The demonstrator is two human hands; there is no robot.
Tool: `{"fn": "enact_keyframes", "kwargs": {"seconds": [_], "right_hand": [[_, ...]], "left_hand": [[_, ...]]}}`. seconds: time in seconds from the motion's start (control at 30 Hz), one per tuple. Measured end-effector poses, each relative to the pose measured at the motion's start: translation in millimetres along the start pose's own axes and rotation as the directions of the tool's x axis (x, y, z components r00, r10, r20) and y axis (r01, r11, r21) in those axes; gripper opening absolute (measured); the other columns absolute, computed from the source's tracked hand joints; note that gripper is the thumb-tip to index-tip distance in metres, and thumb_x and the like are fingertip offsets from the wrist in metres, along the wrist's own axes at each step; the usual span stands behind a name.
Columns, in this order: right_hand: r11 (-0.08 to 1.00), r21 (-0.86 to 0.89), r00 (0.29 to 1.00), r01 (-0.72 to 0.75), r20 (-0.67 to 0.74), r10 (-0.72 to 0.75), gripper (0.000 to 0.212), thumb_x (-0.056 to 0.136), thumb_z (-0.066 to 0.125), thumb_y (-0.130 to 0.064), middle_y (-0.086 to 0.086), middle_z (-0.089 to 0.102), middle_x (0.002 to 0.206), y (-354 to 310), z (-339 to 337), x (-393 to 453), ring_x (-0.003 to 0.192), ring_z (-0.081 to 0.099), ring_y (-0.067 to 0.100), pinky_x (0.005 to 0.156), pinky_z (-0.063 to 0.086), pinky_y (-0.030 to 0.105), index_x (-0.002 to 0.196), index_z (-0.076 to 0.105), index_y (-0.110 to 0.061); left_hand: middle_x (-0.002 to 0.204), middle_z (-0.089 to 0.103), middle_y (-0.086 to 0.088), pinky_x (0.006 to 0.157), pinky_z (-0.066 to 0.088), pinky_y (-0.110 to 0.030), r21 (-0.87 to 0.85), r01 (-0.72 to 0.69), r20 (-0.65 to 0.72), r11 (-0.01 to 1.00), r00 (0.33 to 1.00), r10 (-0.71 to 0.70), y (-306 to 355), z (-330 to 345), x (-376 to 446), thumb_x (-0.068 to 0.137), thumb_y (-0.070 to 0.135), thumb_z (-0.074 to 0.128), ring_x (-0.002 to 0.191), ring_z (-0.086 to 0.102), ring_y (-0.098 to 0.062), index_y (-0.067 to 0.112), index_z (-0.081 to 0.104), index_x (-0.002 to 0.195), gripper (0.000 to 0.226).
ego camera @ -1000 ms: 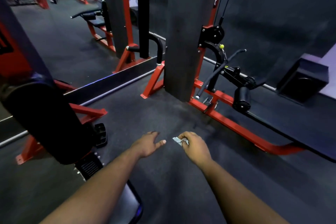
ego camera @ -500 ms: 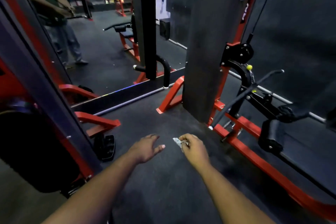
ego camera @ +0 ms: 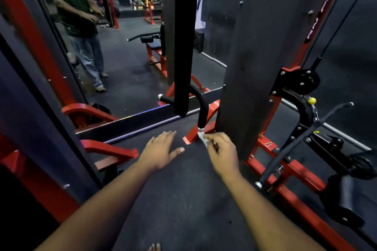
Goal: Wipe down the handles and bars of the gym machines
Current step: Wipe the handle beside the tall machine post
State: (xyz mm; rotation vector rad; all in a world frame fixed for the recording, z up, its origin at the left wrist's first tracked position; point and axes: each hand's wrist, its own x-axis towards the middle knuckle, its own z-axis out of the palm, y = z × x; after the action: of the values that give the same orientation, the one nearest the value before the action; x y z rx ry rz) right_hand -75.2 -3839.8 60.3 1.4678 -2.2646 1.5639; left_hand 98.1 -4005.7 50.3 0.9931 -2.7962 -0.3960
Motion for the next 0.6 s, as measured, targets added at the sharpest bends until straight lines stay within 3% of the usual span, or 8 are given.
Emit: {"fn": "enact_keyframes", "kwargs": {"seconds": [0.13,0.23,0.43,0.53,0.6], "right_hand": [[0.995,-0.024,0.983,0.099,-0.153,-0.101,0.024,0.091,0.065,-0.002,-0.005,0.064,0.101,-19.2,20.0,75.3,0.091,0.063,0.006,0.082,0.049,0.017,0.108,0.078,-0.015],[0.988,-0.128,0.972,0.086,-0.206,-0.111,0.027,0.097,0.061,-0.007,-0.015,0.055,0.107,-29.7,39.1,132.3,0.091,0.059,0.001,0.082,0.046,0.013,0.117,0.075,-0.017],[0.892,-0.448,0.996,0.058,-0.032,-0.081,0.037,0.098,0.056,-0.012,0.000,0.057,0.122,-22.1,84.4,198.6,0.098,0.065,0.022,0.076,0.058,0.040,0.134,0.063,-0.018],[0.893,-0.442,0.994,0.083,-0.028,-0.106,0.042,0.096,0.055,-0.010,0.004,0.060,0.140,-3.8,98.2,197.2,0.122,0.062,0.025,0.099,0.054,0.037,0.138,0.062,-0.014],[0.890,-0.442,0.986,0.117,-0.053,-0.156,0.045,0.095,0.053,-0.007,0.005,0.058,0.145,12.8,96.6,188.7,0.132,0.056,0.022,0.107,0.045,0.030,0.138,0.062,-0.014]], "left_hand": [[0.169,0.025,-0.006,0.124,0.019,-0.049,-0.005,-0.048,-0.045,0.999,0.998,0.047,-31.4,-16.1,74.4,0.092,0.078,0.035,0.156,0.021,-0.024,0.017,0.023,0.163,0.094],[0.170,0.019,-0.007,0.126,0.015,-0.049,0.010,-0.090,-0.053,0.996,0.995,0.090,-52.2,-29.9,129.4,0.093,0.073,0.037,0.158,0.015,-0.024,0.014,0.017,0.164,0.095],[0.168,0.023,-0.011,0.128,0.011,-0.050,0.030,-0.194,0.000,0.980,0.981,0.194,-72.8,-40.9,203.7,0.091,0.074,0.040,0.158,0.014,-0.025,0.008,0.012,0.163,0.102],[0.169,0.022,-0.006,0.127,0.009,-0.048,0.031,-0.200,0.055,0.979,0.979,0.198,-80.0,-34.1,231.2,0.093,0.073,0.044,0.158,0.013,-0.024,0.014,0.013,0.164,0.098],[0.167,0.029,-0.004,0.124,0.011,-0.047,0.037,-0.220,0.102,0.975,0.971,0.215,-87.0,-26.1,241.4,0.089,0.083,0.033,0.156,0.019,-0.024,0.020,0.017,0.163,0.099]]}}
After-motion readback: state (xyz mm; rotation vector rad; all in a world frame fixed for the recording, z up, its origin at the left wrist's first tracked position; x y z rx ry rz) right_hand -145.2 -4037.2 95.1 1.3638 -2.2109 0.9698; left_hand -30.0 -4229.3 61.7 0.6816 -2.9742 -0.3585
